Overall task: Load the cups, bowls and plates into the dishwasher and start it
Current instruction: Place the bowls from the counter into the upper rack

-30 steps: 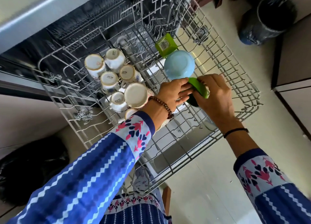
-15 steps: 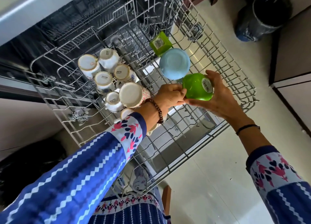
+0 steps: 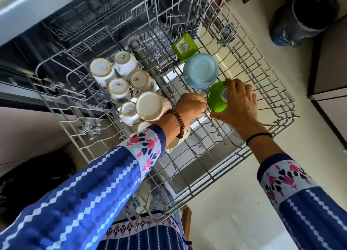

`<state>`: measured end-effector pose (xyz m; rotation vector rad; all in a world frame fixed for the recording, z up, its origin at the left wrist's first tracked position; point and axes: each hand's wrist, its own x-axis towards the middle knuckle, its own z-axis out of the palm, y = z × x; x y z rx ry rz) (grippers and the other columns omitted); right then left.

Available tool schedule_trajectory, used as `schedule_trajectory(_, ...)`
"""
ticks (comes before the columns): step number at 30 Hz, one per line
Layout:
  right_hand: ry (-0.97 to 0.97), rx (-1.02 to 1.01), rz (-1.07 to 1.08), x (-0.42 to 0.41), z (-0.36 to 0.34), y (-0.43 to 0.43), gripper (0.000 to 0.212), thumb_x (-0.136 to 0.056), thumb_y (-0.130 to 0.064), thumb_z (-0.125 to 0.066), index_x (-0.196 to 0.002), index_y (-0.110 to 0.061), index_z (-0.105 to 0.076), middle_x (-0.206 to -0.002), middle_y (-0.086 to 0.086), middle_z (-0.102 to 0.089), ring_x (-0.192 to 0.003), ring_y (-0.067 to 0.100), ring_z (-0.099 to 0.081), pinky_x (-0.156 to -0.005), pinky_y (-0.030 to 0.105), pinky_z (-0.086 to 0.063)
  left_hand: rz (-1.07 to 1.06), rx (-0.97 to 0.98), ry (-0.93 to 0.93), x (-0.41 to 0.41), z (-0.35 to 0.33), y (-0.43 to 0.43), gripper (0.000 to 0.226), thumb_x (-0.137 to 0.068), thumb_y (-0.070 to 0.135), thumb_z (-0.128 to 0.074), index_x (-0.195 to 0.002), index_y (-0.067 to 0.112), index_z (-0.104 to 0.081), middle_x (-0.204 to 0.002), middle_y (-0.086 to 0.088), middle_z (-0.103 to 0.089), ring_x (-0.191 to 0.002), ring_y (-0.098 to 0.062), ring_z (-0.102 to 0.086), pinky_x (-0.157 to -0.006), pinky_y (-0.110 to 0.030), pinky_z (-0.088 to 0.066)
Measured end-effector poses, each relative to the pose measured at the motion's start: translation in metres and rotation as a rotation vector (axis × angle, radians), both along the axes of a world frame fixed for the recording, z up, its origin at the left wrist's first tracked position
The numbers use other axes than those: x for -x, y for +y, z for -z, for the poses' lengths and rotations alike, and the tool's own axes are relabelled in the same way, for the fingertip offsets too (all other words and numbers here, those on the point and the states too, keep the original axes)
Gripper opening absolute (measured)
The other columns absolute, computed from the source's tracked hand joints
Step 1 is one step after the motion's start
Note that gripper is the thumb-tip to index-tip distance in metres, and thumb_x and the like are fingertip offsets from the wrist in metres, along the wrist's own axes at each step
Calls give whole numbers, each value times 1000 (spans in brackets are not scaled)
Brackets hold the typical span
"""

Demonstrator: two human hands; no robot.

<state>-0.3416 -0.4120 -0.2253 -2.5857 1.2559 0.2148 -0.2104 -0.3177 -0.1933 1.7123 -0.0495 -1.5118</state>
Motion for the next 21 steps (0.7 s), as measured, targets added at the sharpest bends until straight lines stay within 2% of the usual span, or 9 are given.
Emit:
schedule_trajectory(3, 20, 37, -11, -1, 10, 6, 114, -58, -48, -92, -149, -14, -32, -143, 15, -41, -129, 35, -40, -104, 53, -43, -30, 35, 59, -2, -4, 3, 35, -88, -20, -52, -121, -12, -59, -111, -23, -63, -93, -25, -63, -79, -28, -56)
schedule_trajectory(4, 11, 38, -8, -1, 12, 8, 111, -60, -45, -92, -148, -13, -33, -143, 15, -42, -129, 35, -40, -104, 53, -44, -35, 37, 72, -3, -3, 4, 36, -88, -19, -52, -123, -12, -57, -116, -26, -63, -94, -26, -64, -80, -29, -57)
schedule_trajectory(7, -37, 6, 27, -1, 12, 14, 105, -64, -41, -91, -148, -11, -36, -145, 14, -43, -130, 36, -40, -103, 55, -45, -41, 26, 82, -3, -7, 9, 38, -88, -19, -53, -125, -13, -55, -122, -30, -60, -114, -36, -62, -95, -37, -52)
schedule_trajectory(9, -56, 2, 40, 1, 8, 17, 101, -65, -40, -90, -146, -10, -39, -145, 14, -44, -130, 36, -41, -101, 54, -46, -46, 38, 102, -3, -9, 13, 37, -89, -18, -52, -125, -14, -54, -118, -31, -60, -118, -39, -59, -93, -36, -52)
schedule_trajectory(14, -105, 16, 49, 0, -18, 33, 80, -76, -31, -83, -141, -5, -44, -141, 15, -47, -125, 35, -44, -91, 52, -52, -6, 81, 37, -6, -31, 29, 34, -87, -18, -54, -119, -8, -61, -114, -21, -67, -101, -23, -64, -73, -20, -55)
schedule_trajectory(16, -107, 21, 31, -6, -36, 45, 70, -82, -29, -78, -139, -4, -45, -141, 15, -47, -126, 34, -44, -89, 47, -53, 1, 124, 0, -8, -51, 39, 30, -88, -17, -54, -114, -6, -64, -104, -15, -67, -97, -20, -64, -70, -17, -55)
schedule_trajectory(18, -202, 52, -16, -15, -56, 62, 51, -88, -29, -70, -129, -4, -54, -131, 17, -54, -119, 34, -51, -85, 45, -55, 20, 183, -63, -12, -71, 52, 23, -89, -13, -55, -101, 1, -68, -94, -12, -66, -87, -17, -63, -67, -16, -55)
schedule_trajectory(19, -267, 59, -25, -20, -65, 71, 41, -89, -30, -65, -121, -5, -59, -124, 16, -58, -112, 34, -56, -80, 46, -57, 33, 203, -103, -14, -79, 60, 22, -89, -11, -56, -93, 7, -69, -89, -10, -65, -83, -16, -62, -67, -18, -56)
schedule_trajectory(21, -366, 58, -31, -32, -88, 92, 28, -91, -28, -62, -110, -8, -65, -113, 15, -63, -100, 35, -62, -71, 45, -57, 54, 224, -204, -22, -94, 79, 27, -89, -3, -58, -81, 21, -68, -84, -8, -66, -80, -21, -63, -77, -35, -59)
